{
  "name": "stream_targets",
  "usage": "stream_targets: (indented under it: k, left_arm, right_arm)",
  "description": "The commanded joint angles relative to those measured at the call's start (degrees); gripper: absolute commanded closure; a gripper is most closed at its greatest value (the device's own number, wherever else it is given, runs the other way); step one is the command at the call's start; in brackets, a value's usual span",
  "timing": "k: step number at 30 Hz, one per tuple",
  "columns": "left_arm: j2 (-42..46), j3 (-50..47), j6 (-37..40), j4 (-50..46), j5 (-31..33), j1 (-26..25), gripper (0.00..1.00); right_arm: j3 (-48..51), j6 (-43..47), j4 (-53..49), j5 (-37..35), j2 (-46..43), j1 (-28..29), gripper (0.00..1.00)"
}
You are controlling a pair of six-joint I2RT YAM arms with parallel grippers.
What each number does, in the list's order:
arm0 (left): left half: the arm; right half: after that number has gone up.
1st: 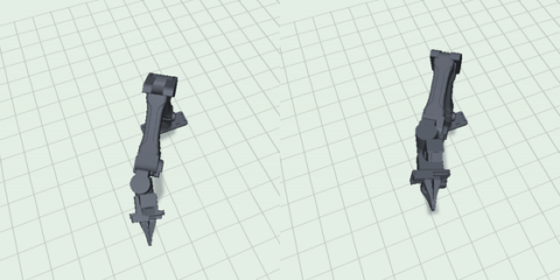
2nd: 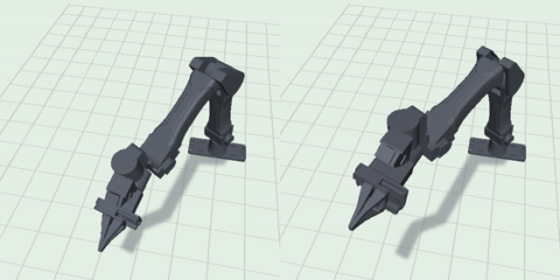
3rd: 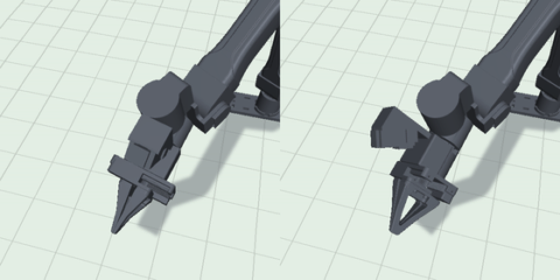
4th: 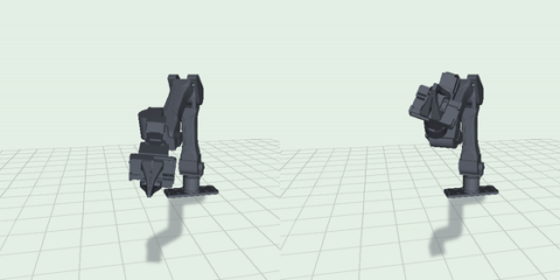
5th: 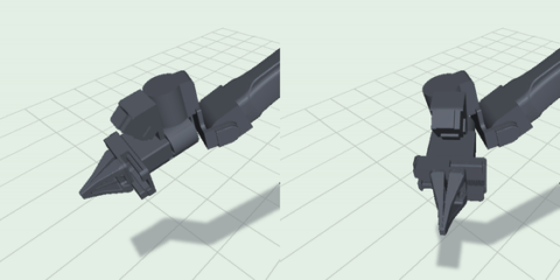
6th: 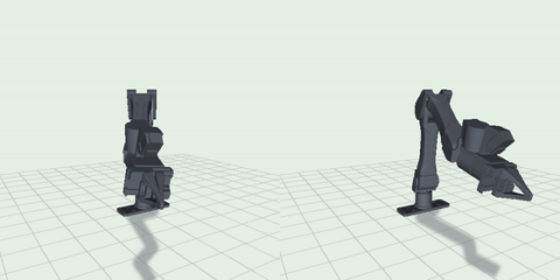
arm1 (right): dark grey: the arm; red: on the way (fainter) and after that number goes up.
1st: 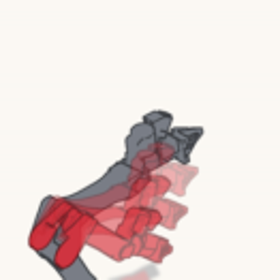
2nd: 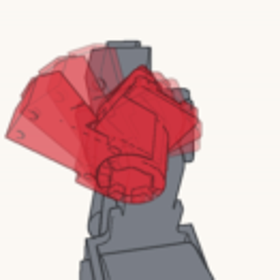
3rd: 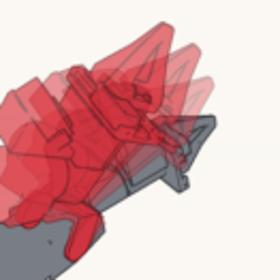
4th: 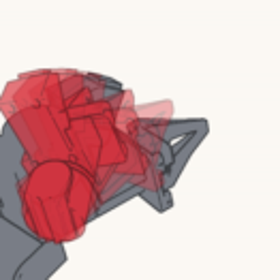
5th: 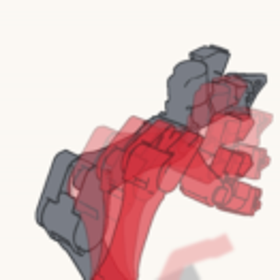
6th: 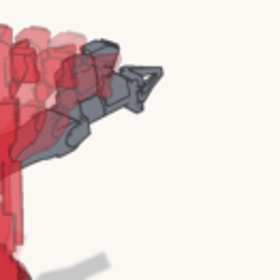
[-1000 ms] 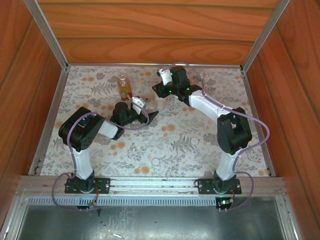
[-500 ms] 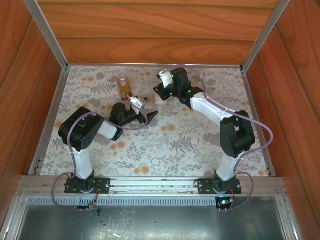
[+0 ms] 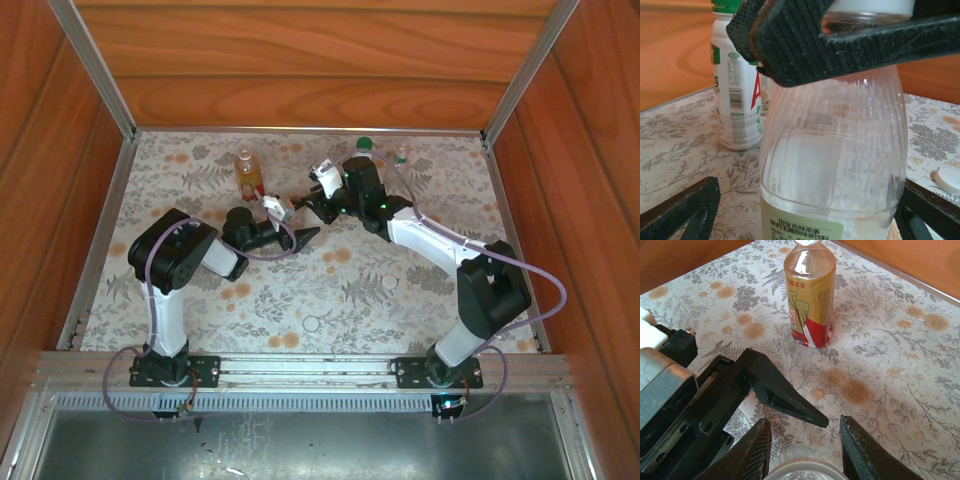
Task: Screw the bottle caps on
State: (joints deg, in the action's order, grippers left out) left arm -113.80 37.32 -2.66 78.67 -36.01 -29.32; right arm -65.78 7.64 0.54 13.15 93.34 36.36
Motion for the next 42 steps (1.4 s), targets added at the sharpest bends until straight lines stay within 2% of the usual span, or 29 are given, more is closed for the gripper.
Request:
stream_targets:
  k: [1, 5, 8, 11, 15, 22, 25, 27, 31, 33, 37, 42]
  left_arm:
    - [-1.55, 1.78, -0.56, 2.48, -2.18, 0.04, 0.12]
    - [-2.36, 2.9, -0.53, 2.54, -3.95, -0.5, 0.16]
    - [-2.99, 3.63, -0.78, 2.54, -4.39, -0.98, 0.26]
    - [-3.29, 3.9, -0.95, 2.54, -4.51, -1.01, 0.29]
    - [-3.39, 3.9, -0.99, 2.49, -4.73, -1.06, 0.37]
    - [-3.48, 3.35, -0.61, 2.56, -4.64, -1.05, 0.39]
    - [-3.38, 3.2, -0.54, 2.57, -4.74, -1.01, 0.39]
    - [-3.28, 2.98, -0.29, 2.54, -4.94, -1.08, 0.39]
    - [-2.77, 2.23, 0.0, 2.54, -5.26, -1.06, 0.39]
    - [-2.44, 1.9, -0.07, 2.55, -5.68, -1.07, 0.39]
    - [-1.88, 1.44, -0.7, 2.57, -6.46, -1.11, 0.39]
    - [-1.75, 1.34, -1.05, 2.54, -7.1, -1.56, 0.39]
  right_arm:
    - [1.07, -1.4, 1.84, 1.44, -1.05, 0.04, 0.67]
    - [1.18, -1.66, 1.67, 1.37, -0.88, 0.13, 0.67]
    - [1.33, -1.83, 1.55, 1.27, -0.88, 0.16, 0.66]
    - [1.34, -1.93, 1.36, 0.83, -0.79, 0.13, 0.67]
    - [1.4, -2.15, 0.87, 0.39, -1.03, 0.15, 0.64]
    - [1.66, -5.13, -2.43, -5.5, -6.46, 0.13, 0.4]
    - [4.48, -7.66, -1.68, -7.79, -11.37, 0.13, 0.35]
    - [6.35, -9.94, -2.54, -11.88, -14.82, 0.12, 0.34]
    - [9.36, -15.37, -10.91, -23.24, -20.86, -0.55, 0.33]
    - [11.22, -18.84, -16.17, -26.41, -23.17, -1.92, 0.33]
    - [17.64, -27.22, -24.69, -27.51, -28.23, -5.86, 0.33]
    - [25.57, -34.57, -30.15, -25.85, -31.8, -8.35, 0.33]
